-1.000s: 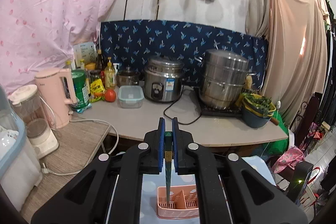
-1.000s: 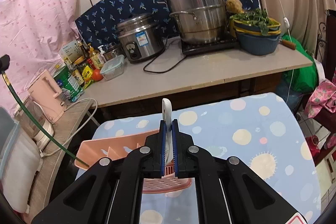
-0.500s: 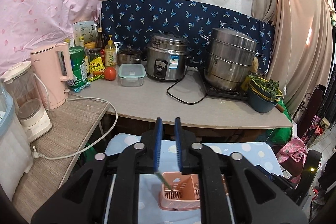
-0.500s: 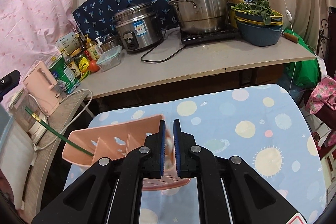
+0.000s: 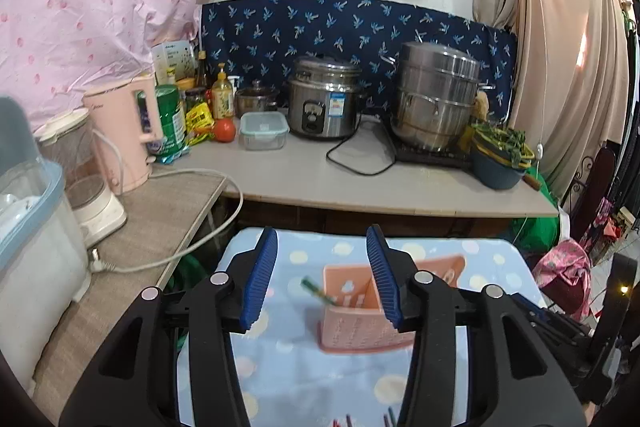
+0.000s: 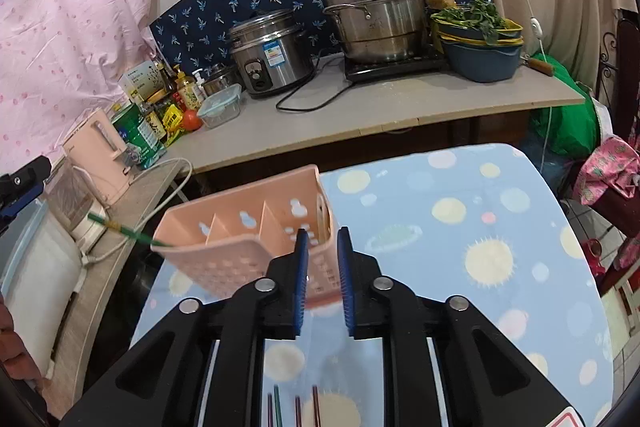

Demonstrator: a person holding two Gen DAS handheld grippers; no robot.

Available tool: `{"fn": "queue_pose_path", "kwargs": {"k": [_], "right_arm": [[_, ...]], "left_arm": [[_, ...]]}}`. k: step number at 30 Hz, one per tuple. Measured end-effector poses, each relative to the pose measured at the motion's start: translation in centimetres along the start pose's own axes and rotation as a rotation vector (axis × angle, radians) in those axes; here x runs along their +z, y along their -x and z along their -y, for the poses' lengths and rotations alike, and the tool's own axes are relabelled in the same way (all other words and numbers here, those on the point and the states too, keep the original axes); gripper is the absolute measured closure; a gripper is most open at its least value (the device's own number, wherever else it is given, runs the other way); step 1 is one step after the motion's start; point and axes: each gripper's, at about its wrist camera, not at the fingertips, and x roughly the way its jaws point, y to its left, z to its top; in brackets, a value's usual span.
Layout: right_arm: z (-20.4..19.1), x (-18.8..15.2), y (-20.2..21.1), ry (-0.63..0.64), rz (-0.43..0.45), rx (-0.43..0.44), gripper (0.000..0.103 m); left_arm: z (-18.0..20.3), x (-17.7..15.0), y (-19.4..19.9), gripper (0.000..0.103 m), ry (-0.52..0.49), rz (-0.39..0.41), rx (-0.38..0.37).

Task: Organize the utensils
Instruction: 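Open the left tool over the pink basket while the right tool releases the white spoon into it, then move both open tools back down to the remaining chopsticks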

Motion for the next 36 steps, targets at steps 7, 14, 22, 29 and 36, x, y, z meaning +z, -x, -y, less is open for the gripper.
{"fn": "queue_pose_path", "kwargs": {"k": [7,14,22,29,36], "right_arm": [[0.4,-5.9,3.9,0.031,-0.046,-0.011,0.086],[0.6,-11.8,7.2,0.033,-0.1,-0.005,0.084],[0.6,-16.8,10.2,0.051,-0.125,-0.021,0.083],[0.9,-21.4,11.4,0.069,-0.182,-0.036,0.083],[0.7,-24.6,11.2,0.096,-0.217,-0.057,0.083]], "left_arm": [[-0.7,-6.4,2.7,0.059,-0.02,-0.092,0.04],[-1.3,-12.2,4.7,0.059,-0.021,-0.172,0.07],[-1.4,-17.8,6.7,0.059,-0.028,-0.239,0.089],[-1.7,-22.9,7.4,0.059,-0.011,-0.325,0.075],[-1.7,-26.3,7.7,0.059,-0.004,-0.383,0.059]]}}
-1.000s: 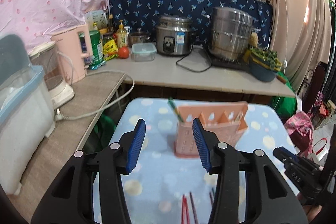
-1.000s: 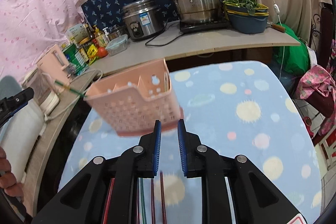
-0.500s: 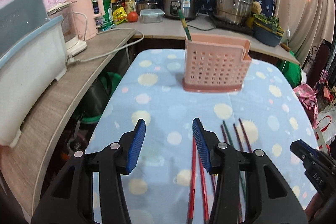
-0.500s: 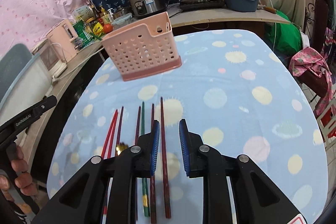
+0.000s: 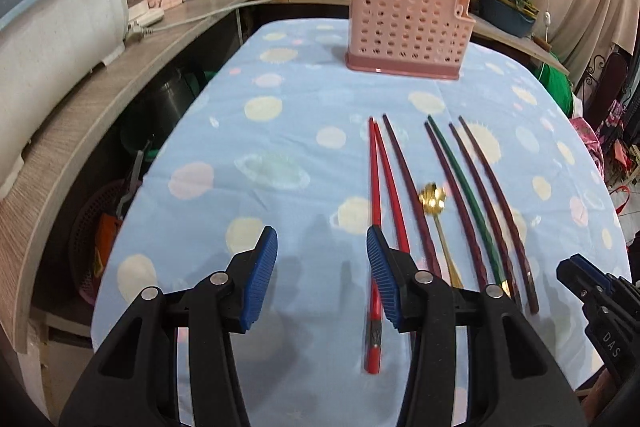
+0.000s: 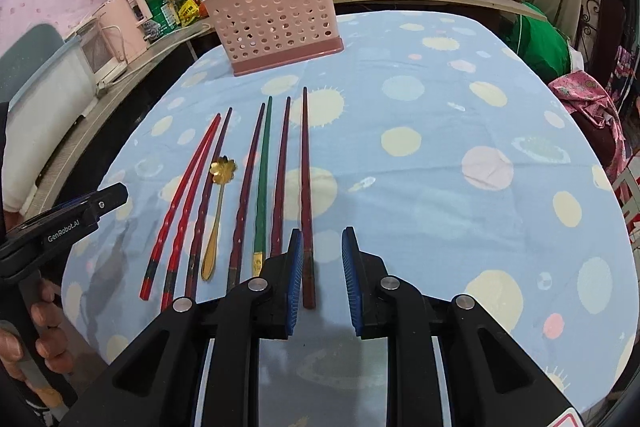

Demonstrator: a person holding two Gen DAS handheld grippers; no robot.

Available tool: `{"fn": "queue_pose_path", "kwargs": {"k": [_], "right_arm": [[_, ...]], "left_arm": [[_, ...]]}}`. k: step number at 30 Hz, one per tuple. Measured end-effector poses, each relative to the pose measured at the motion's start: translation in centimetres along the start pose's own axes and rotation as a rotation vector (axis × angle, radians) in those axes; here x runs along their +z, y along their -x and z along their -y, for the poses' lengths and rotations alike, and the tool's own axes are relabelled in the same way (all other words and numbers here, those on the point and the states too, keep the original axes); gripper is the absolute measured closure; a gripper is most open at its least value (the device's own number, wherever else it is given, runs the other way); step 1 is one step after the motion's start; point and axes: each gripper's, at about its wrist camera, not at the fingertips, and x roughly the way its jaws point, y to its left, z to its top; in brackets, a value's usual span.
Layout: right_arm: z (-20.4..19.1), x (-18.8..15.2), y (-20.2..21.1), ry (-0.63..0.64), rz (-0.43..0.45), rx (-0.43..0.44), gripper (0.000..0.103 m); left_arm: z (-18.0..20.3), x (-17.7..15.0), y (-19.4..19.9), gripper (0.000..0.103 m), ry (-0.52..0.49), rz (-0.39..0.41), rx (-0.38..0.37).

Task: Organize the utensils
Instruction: 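Move both open tools back down to the remaining chopsticks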

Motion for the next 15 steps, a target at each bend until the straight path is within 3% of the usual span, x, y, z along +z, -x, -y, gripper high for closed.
{"fn": "queue_pose_path", "kwargs": {"k": [7,10,15], "right_arm": [[-0.5,-1.3,-1.0,0.002,-0.028,0.011,0.083],[-0.6,-1.5,-1.4,0.003,-0.034,0.01,0.083],[-0.6,-1.9,-2.0,-0.001,-0.053,0.009,0.083]], "left_arm": [[0.2,-2.3,-0.5,0.058,-0.004,-0.041,-0.023],[0.2,-2.9,-0.5,0.051,-0.006,-0.045,-0.024],[0.3,-3.6,-0.8,0.048,-0.01,-0.062,-0.032]]}}
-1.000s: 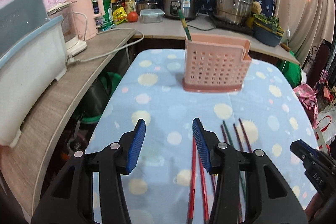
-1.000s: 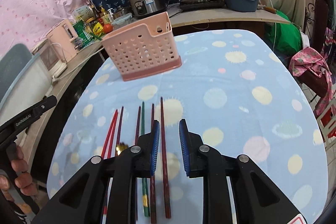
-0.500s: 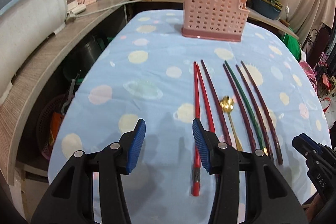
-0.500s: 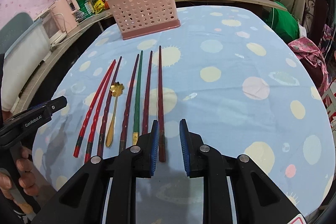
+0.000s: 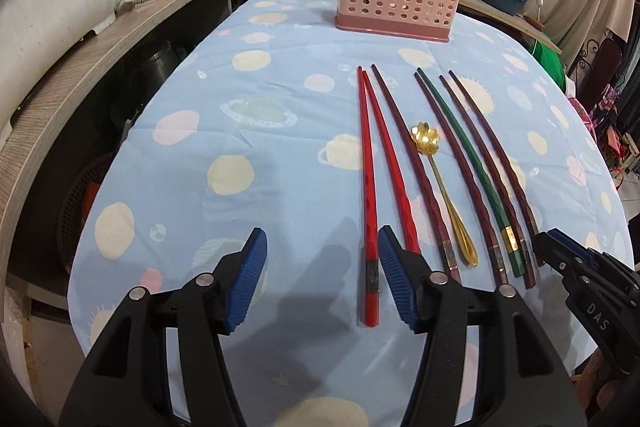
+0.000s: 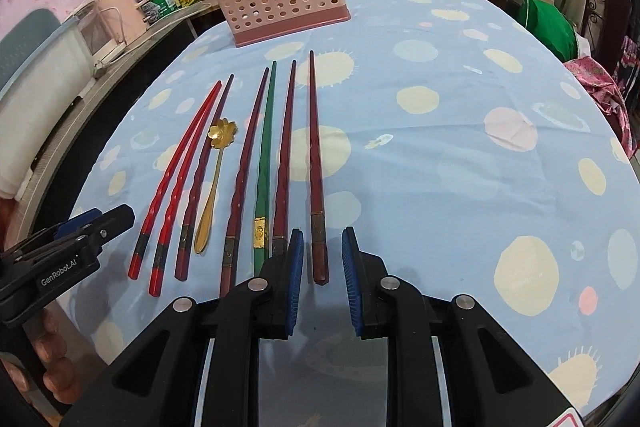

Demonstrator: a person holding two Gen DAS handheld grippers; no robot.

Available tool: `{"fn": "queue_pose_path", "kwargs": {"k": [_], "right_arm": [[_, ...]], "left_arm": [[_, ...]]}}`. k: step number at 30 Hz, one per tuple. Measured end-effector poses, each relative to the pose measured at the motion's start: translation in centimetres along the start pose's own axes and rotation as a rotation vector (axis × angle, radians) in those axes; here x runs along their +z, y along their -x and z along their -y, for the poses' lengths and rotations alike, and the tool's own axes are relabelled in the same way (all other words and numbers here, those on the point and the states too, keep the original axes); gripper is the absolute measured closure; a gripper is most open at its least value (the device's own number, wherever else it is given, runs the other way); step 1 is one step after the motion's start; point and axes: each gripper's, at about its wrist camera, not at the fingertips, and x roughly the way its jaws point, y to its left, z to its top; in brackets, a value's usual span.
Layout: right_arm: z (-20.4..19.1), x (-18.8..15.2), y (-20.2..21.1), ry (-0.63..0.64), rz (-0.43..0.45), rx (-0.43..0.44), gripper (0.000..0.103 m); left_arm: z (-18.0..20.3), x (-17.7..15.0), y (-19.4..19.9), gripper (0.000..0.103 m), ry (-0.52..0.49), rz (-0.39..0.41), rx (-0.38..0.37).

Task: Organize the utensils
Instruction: 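Move both open tools back down to the remaining chopsticks, then grasp a red chopstick with the left tool while the right tool grasps a dark-red chopstick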

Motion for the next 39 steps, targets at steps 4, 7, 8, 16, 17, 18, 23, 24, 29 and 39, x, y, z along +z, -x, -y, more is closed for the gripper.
{"fn": "queue_pose_path", "kwargs": {"k": [4,7,8,16,17,18,23,24,29,39], "right_arm": [[-0.1,-0.1,-0.1,0.008,0.004,-0.004,0.083],[-0.2,-0.1,-0.1,0.011,0.006,-0.007,0.084],[-0.2,-0.1,-0.1,0.012,0.007,-0.01,0.084],[-0.3,-0.3,-0.2,0.021,0.015,-0.02,0.086],[-0.3,-0.3,-0.2,0.021,0.017,-0.021,0.086],[-0.3,-0.3,-0.2,0.022,0.018,-0.021,0.086],[-0.4,-0.3,-0.2,0.031,0.024,-0.028,0.086],[-0.4,-0.4,-0.2,0.032,0.025,-0.029,0.086],[-0.4,-0.4,-0.2,0.034,0.028,-0.028,0.086],[0.0,-0.5,-0.2,0.025,0.033,-0.032,0.094]], "left_arm": [[0.2,-0.4,-0.3,0.048,-0.006,-0.012,-0.006],[0.6,-0.7,-0.3,0.048,-0.017,-0.015,-0.013],[0.7,-0.7,-0.3,0.048,-0.021,-0.016,-0.013],[0.9,-1.3,-0.8,0.049,-0.025,-0.036,-0.019],[0.9,-1.3,-0.9,0.049,-0.025,-0.04,-0.019],[0.9,-1.4,-0.9,0.049,-0.027,-0.039,-0.017],[1.0,-1.5,-0.9,0.051,-0.041,-0.036,-0.005],[1.0,-1.5,-0.9,0.053,-0.042,-0.036,-0.004],[1.0,-1.5,-0.8,0.067,-0.05,-0.034,-0.004],[0.9,-1.6,-0.6,0.092,-0.056,-0.033,-0.021]]}}
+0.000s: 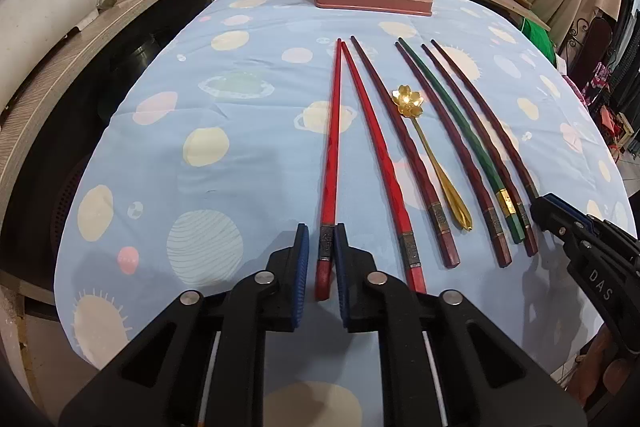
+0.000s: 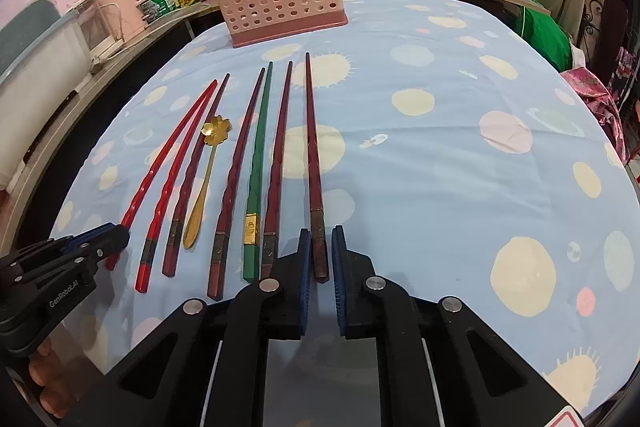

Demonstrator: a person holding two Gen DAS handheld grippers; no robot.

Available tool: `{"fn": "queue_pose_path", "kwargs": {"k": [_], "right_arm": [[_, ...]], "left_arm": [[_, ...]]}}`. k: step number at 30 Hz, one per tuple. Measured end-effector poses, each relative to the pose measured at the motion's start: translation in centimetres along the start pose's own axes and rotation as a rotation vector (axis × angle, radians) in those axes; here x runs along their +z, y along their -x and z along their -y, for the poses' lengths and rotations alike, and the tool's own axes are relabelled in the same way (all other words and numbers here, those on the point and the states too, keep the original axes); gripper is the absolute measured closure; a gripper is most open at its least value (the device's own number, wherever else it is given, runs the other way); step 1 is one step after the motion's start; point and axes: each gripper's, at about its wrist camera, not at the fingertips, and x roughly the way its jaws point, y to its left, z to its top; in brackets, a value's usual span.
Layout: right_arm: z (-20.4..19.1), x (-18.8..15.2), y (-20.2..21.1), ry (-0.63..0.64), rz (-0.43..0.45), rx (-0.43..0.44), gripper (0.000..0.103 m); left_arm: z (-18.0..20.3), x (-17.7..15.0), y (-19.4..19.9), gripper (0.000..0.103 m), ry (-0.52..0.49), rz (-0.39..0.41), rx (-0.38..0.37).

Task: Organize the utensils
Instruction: 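Grasp a red chopstick with the left tool while the right tool grasps a dark-red chopstick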

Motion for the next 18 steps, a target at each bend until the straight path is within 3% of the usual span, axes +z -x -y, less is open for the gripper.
{"fn": "queue_pose_path", "kwargs": {"k": [18], "right_arm": [[0.39,-0.09,0.58,-0.021,0.003,0.026,0.095]], "left_arm": [[-0.16,0.31,0.71,0.096,0.021,-0.003,-0.039]]}}
